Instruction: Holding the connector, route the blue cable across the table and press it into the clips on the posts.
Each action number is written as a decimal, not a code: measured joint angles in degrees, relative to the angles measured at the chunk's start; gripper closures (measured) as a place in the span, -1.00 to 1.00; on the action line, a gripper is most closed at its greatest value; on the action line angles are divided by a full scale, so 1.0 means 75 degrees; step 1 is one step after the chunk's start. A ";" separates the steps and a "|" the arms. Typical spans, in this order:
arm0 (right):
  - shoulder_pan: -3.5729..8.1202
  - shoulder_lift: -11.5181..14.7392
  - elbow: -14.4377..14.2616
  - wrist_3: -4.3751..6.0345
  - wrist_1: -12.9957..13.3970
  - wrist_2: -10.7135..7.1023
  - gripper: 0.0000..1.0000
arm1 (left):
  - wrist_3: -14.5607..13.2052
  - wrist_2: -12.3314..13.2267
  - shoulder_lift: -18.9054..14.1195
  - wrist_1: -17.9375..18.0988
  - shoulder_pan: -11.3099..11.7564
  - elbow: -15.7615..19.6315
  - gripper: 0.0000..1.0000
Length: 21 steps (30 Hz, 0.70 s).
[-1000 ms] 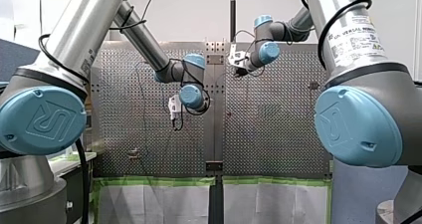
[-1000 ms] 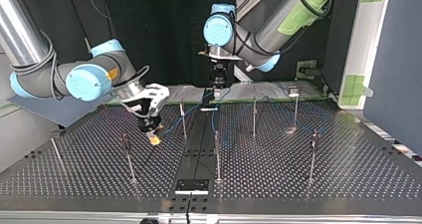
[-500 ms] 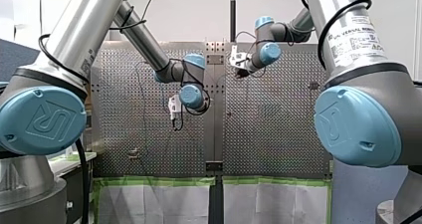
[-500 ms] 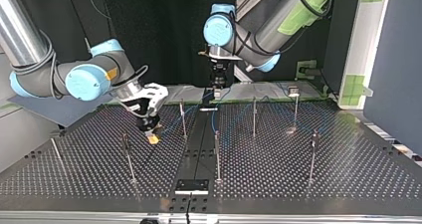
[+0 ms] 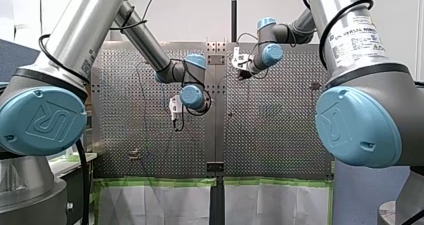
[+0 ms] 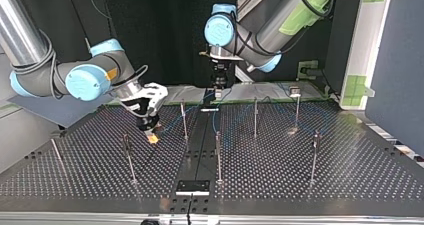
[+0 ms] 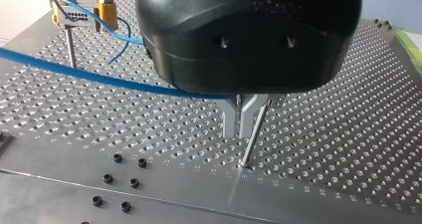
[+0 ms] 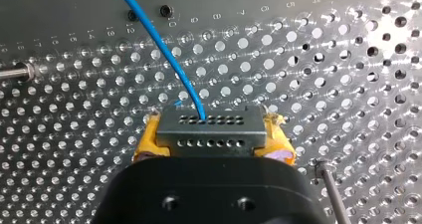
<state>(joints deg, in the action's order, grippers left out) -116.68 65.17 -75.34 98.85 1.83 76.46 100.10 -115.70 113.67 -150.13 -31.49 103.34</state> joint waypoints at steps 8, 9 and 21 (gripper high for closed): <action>0.0002 0.0001 -0.0064 -0.0016 0.0004 0.0004 1.00 | 0.0000 0.0000 0.0000 0.0000 0.0000 0.0000 0.98; 0.0003 0.0001 -0.0070 -0.0018 0.0004 0.0005 1.00 | 0.0000 0.0000 0.0000 0.0000 0.0000 0.0000 0.98; 0.0004 0.0001 -0.0127 -0.0032 0.0007 0.0009 1.00 | 0.0000 0.0000 0.0000 0.0000 0.0000 0.0000 0.98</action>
<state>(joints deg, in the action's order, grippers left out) -116.65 65.17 -76.29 98.61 1.89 76.52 100.10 -115.70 113.67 -150.13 -31.49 103.34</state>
